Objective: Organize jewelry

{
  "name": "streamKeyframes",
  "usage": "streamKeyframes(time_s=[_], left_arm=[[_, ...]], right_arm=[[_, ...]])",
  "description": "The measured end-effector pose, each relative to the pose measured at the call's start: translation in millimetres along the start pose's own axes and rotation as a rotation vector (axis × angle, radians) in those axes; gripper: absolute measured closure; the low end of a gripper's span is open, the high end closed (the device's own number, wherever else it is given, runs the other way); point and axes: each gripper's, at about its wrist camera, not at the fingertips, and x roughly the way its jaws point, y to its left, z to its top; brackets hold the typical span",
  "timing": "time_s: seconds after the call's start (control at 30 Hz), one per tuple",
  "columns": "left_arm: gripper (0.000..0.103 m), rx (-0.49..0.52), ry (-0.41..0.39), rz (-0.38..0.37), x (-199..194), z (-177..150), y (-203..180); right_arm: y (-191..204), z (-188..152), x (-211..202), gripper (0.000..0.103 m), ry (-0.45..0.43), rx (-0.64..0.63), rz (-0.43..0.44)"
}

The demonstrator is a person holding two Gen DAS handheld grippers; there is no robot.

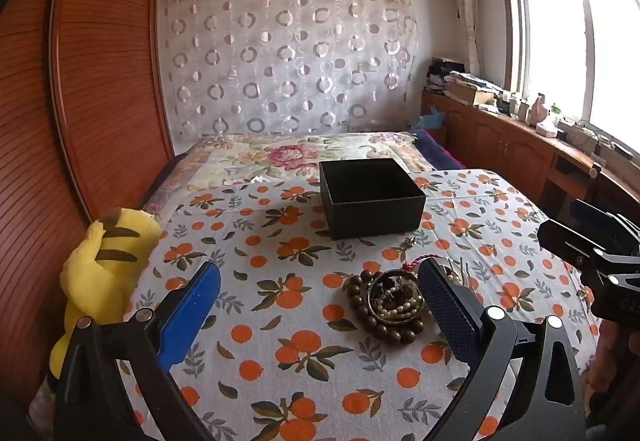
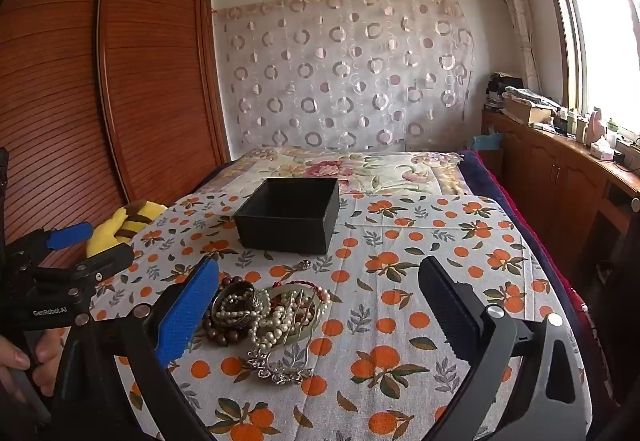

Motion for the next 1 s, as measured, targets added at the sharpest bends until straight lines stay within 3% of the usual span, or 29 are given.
streamKeyframes(time_s=[1.0], left_arm=[[0.008,-0.005,-0.034,-0.004,-10,6,1]], right_arm=[[3,5,-6,0.002,-0.011,-0.003,-0.004]])
